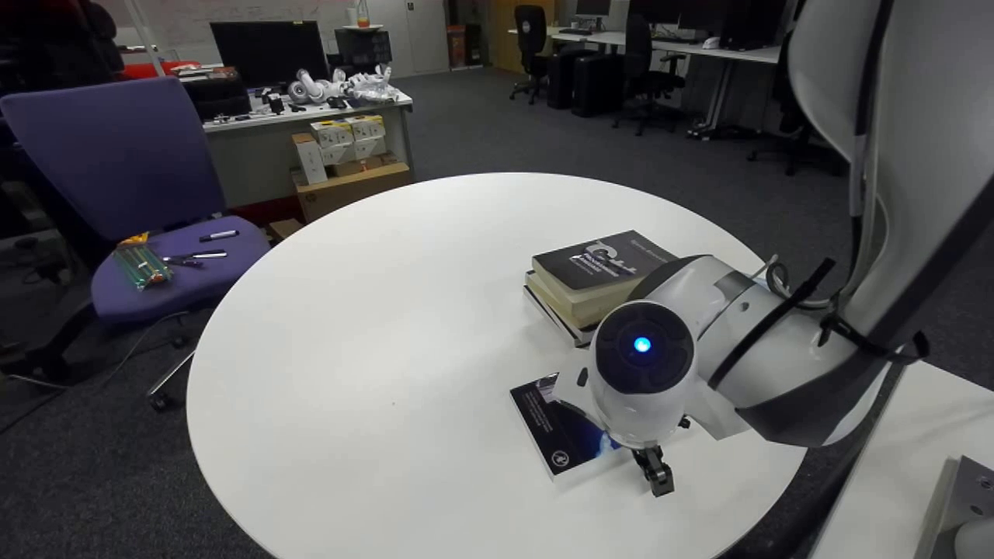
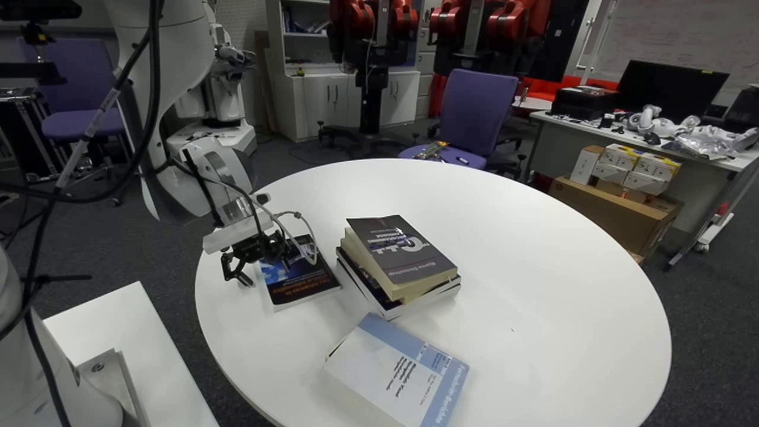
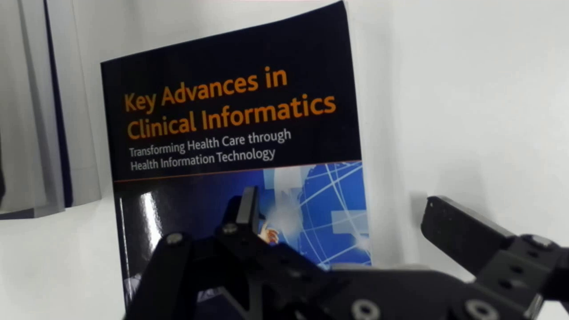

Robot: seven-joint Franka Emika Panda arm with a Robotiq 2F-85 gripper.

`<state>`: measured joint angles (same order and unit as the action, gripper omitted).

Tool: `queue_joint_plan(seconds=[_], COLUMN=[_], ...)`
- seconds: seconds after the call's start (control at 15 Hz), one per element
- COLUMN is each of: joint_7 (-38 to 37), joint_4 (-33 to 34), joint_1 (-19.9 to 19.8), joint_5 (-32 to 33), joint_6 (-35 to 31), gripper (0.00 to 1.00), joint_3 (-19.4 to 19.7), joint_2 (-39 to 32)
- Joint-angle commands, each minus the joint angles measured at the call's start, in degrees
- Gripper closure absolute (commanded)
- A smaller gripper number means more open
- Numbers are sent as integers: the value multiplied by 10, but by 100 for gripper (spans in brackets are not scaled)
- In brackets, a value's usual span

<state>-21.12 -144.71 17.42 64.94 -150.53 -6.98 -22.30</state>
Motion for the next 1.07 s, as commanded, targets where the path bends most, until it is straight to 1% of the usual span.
queue_joint_plan(seconds=[0.0, 0.13, 0.2, 0.27, 0.4, 0.47, 0.6, 0.67, 0.73, 0.8, 1.0], joint_7=[-59, -80, -91, -96, -110, -116, -127, -130, -132, -135, -144], joint_4=[11, 12, 13, 14, 14, 15, 14, 14, 14, 14, 16], joint_1=[15, 13, 13, 13, 12, 11, 9, -5, -7, -8, -10], joint_5=[56, 79, 88, 95, 109, 117, 127, 133, 135, 139, 146], joint_6=[7, 9, 12, 15, 19, 22, 27, 33, 36, 41, 52], gripper=[0, 0, 5, 28, 31, 40, 53, 55, 59, 65, 90], joint_3=[15, 14, 13, 12, 11, 11, 9, -6, -8, -10, -14], joint_2=[-9, -13, -16, -20, -21, -20, -17, -16, -15, -14, -15])
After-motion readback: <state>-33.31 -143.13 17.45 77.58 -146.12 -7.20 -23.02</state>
